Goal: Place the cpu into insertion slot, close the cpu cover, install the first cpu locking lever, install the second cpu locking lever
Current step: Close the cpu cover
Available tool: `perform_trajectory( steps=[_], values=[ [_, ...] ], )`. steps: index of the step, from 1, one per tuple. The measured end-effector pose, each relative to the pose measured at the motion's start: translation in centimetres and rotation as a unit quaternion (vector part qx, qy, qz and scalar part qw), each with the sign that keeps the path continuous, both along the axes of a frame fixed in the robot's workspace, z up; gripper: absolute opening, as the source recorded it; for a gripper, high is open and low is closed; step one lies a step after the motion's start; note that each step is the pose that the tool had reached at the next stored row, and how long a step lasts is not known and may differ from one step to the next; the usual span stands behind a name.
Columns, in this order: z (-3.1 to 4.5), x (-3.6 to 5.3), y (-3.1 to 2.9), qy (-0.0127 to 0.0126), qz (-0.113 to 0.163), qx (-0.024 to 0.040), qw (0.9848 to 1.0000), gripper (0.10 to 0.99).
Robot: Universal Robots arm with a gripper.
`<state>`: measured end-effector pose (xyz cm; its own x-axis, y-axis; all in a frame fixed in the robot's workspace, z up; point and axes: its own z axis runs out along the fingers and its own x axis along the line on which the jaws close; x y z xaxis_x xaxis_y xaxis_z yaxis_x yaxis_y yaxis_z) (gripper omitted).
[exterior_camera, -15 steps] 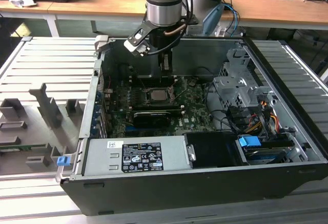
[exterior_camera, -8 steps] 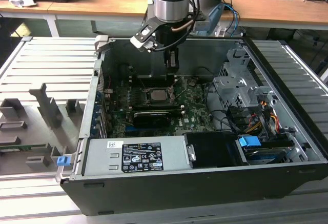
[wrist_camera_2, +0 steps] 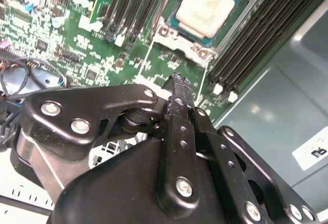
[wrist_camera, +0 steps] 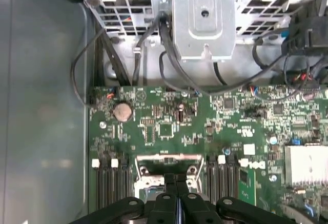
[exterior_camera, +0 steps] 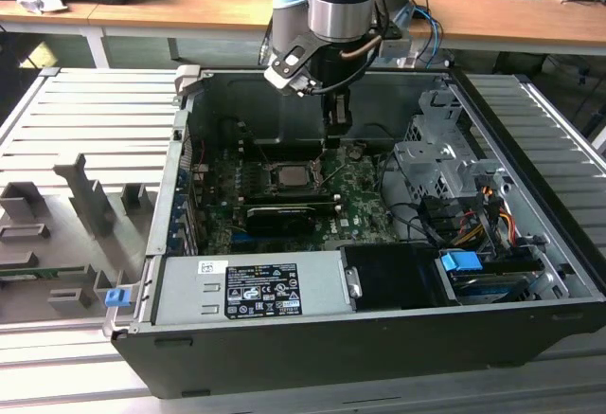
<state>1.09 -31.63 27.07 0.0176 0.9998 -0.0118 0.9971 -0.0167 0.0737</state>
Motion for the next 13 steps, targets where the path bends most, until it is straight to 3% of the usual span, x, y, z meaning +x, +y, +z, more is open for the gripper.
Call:
perform_trajectory(
  steps=[7,13],
  values=[
    [-0.21,1.87,0.05,0.0035,0.003,-0.0001,1.0000,0.106],
    [-0.45,2.77,0.05,0.0035,0.003,-0.0002,1.0000,0.106]
  ],
)
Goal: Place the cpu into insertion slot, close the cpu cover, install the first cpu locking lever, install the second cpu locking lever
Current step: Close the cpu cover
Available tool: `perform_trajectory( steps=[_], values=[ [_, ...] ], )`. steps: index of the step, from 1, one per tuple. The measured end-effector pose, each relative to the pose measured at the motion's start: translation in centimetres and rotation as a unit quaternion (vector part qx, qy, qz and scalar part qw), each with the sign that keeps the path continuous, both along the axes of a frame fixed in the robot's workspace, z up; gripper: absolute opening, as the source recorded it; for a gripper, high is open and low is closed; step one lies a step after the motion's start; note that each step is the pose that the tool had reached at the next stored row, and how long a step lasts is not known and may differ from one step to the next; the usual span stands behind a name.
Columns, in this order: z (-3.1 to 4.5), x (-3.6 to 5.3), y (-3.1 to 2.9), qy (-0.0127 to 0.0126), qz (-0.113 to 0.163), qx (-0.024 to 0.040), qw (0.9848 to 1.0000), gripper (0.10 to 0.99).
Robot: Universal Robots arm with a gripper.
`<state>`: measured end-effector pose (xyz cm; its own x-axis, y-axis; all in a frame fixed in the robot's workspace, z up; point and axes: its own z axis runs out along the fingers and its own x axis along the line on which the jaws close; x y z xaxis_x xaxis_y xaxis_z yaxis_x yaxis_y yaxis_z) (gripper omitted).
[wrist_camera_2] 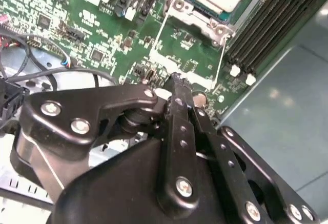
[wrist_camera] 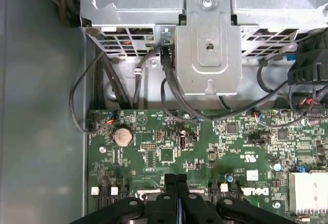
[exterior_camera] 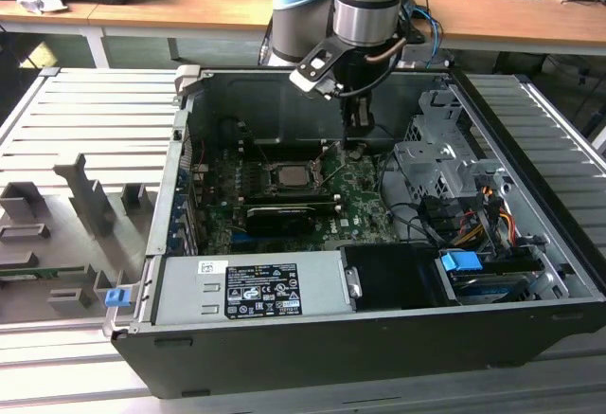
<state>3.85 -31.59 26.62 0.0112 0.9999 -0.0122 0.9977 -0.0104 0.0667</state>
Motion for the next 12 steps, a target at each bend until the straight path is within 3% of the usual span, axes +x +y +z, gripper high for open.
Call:
perform_trajectory(
  steps=[2,6,9,12],
  values=[
    [-0.03,0.29,0.00,0.0000,0.000,-0.0001,1.0000,0.106],
    [-0.51,0.97,0.07,0.0032,0.000,0.0000,1.0000,0.106],
    [-1.21,1.03,0.13,0.0044,0.000,0.0001,1.0000,0.106],
    [-1.43,0.81,0.16,0.0045,0.000,0.0000,1.0000,0.106]
  ],
)
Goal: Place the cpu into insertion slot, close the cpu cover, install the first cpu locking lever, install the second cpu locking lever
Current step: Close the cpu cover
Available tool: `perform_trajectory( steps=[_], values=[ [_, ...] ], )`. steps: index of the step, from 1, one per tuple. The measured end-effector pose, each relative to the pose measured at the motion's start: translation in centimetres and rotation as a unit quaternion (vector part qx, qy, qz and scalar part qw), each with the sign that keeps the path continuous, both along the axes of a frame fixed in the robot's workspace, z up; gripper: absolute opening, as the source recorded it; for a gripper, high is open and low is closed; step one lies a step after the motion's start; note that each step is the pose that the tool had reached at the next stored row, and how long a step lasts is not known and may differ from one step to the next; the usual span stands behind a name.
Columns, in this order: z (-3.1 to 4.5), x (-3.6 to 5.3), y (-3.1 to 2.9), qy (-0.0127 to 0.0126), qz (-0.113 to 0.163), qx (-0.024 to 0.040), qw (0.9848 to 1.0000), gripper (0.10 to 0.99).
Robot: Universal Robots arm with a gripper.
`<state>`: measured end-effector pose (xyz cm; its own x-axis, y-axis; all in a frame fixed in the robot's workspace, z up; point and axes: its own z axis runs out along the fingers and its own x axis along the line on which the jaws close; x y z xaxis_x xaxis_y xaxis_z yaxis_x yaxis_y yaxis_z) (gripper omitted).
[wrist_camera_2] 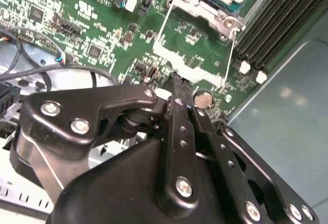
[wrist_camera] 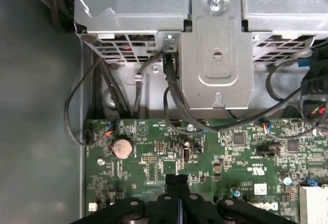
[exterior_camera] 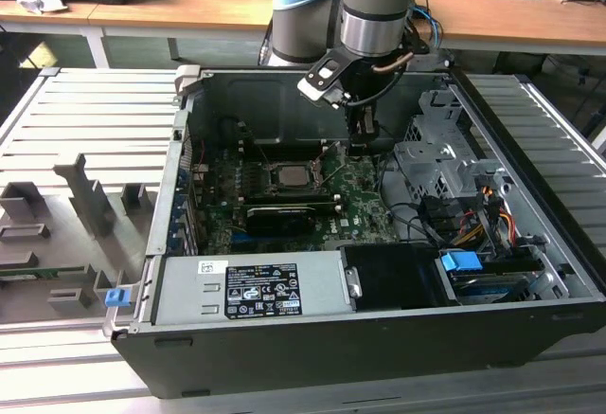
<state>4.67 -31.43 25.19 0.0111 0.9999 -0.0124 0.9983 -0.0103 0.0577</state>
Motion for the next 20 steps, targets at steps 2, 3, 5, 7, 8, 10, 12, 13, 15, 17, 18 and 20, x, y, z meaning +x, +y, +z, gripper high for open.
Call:
perform_trajectory(
  steps=[2,3,5,7,8,10,12,13,15,17,18,20],
  values=[
    [-0.06,-0.47,0.02,0.0000,0.000,0.0000,1.0000,0.106],
    [-0.08,-0.65,0.03,0.0000,0.000,0.0000,1.0000,0.106],
    [-0.12,-1.14,0.07,0.0001,0.000,0.0001,1.0000,0.106],
    [-0.13,-1.50,0.06,0.0001,0.000,0.0000,1.0000,0.106],
    [-0.13,-1.65,0.07,0.0001,0.000,0.0001,1.0000,0.106],
    [-0.14,-1.98,0.07,0.0001,0.000,0.0001,1.0000,0.106],
    [-0.14,-2.18,0.07,0.0001,0.000,0.0002,1.0000,0.106],
    [-0.14,-2.37,0.07,0.0001,0.000,0.0003,1.0000,0.106],
    [-0.14,-2.64,0.07,0.0001,0.000,0.0004,1.0000,0.106],
    [-0.14,-2.73,0.07,0.0001,0.000,0.0004,1.0000,0.106],
    [-0.14,-2.76,0.07,0.0001,0.000,0.0004,1.0000,0.106],
    [-0.13,-2.83,0.07,0.0001,0.000,0.0003,1.0000,0.106]
  ],
)
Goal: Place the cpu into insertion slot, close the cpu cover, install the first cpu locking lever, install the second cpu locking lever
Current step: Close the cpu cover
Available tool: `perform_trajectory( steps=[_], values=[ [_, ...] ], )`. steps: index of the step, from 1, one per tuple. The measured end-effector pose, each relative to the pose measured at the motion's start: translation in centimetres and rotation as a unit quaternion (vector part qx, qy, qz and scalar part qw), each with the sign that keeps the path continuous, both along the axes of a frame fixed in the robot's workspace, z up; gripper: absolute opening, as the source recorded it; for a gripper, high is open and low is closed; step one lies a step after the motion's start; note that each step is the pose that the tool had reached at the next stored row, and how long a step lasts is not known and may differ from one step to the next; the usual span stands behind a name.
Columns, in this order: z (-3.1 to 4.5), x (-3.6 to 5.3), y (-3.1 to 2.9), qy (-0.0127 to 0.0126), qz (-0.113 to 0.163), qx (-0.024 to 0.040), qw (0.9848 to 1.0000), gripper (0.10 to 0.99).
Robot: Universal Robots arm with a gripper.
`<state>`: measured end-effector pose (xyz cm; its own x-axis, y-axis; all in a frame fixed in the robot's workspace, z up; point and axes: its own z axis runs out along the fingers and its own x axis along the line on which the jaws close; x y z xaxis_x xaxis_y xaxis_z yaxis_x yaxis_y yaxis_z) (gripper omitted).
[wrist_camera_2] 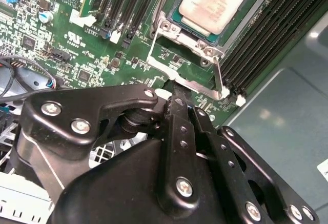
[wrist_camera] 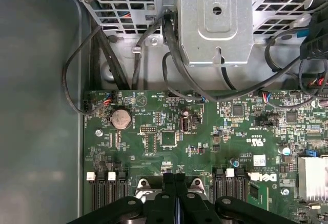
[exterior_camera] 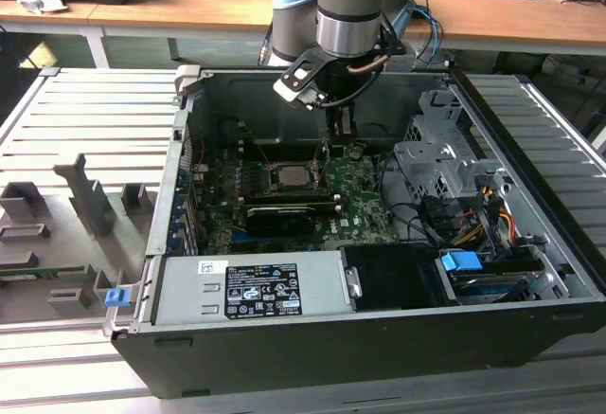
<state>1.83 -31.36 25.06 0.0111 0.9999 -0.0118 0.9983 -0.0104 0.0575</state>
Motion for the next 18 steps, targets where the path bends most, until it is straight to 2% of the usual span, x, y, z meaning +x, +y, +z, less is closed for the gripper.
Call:
perform_trajectory(
  steps=[18],
  values=[
    [0.00,-0.41,0.00,0.0000,0.000,0.0000,1.0000,0.106]
  ],
)
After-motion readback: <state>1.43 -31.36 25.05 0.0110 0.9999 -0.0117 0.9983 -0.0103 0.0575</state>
